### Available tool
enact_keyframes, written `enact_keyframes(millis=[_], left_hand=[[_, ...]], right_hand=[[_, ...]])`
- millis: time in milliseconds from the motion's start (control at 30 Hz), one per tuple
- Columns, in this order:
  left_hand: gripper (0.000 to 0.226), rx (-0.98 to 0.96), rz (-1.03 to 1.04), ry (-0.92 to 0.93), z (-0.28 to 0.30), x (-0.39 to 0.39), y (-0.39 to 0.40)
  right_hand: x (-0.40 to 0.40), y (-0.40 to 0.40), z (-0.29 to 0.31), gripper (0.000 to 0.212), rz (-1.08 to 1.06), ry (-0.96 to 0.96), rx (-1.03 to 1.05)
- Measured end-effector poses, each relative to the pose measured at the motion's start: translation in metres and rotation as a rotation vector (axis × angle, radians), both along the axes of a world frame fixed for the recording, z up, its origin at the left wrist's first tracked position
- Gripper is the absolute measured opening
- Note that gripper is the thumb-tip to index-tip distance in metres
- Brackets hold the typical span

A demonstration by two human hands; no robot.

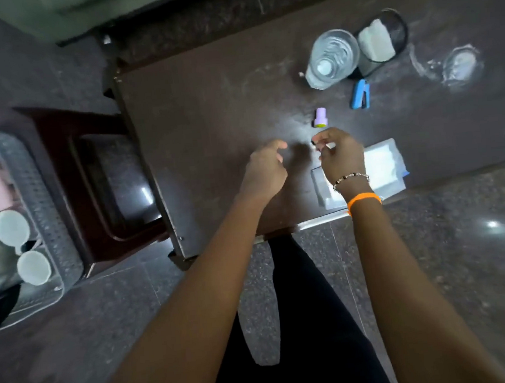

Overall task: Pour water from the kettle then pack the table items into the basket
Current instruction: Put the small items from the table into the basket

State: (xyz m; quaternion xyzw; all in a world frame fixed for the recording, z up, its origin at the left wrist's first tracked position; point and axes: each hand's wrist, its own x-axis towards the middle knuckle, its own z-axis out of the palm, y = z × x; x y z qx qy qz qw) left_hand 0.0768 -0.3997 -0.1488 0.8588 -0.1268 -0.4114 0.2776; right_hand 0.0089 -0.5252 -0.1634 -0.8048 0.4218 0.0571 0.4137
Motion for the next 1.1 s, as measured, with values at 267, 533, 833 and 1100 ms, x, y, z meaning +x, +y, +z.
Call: enact_keyframes(millis=[267, 533, 833, 1100], left_hand=[[0.052, 0.188, -0.714, -0.168, -0.038, -0.021, -0.079], [0.054, 0.306, -0.776, -0.235, -0.063, -0.015, -0.101], [0.028, 0.249, -0.398, -0.113, -0.064, -0.001, -0.062], [0.015, -0.041, 0.485, -0.117, -0.030, 0.019, 0.060]], right_hand=[[0.028, -0.064, -0.048, 0.052, 0.301, 0.065, 0.054], [0.035, -0.070, -0.073, 0.034, 0.253, 0.191, 0.174], [0.048, -0.065, -0.078, 0.022, 0.301, 0.279, 0.045], [0.059, 0.034, -0.035, 0.031, 0.025, 0.060, 0.456]])
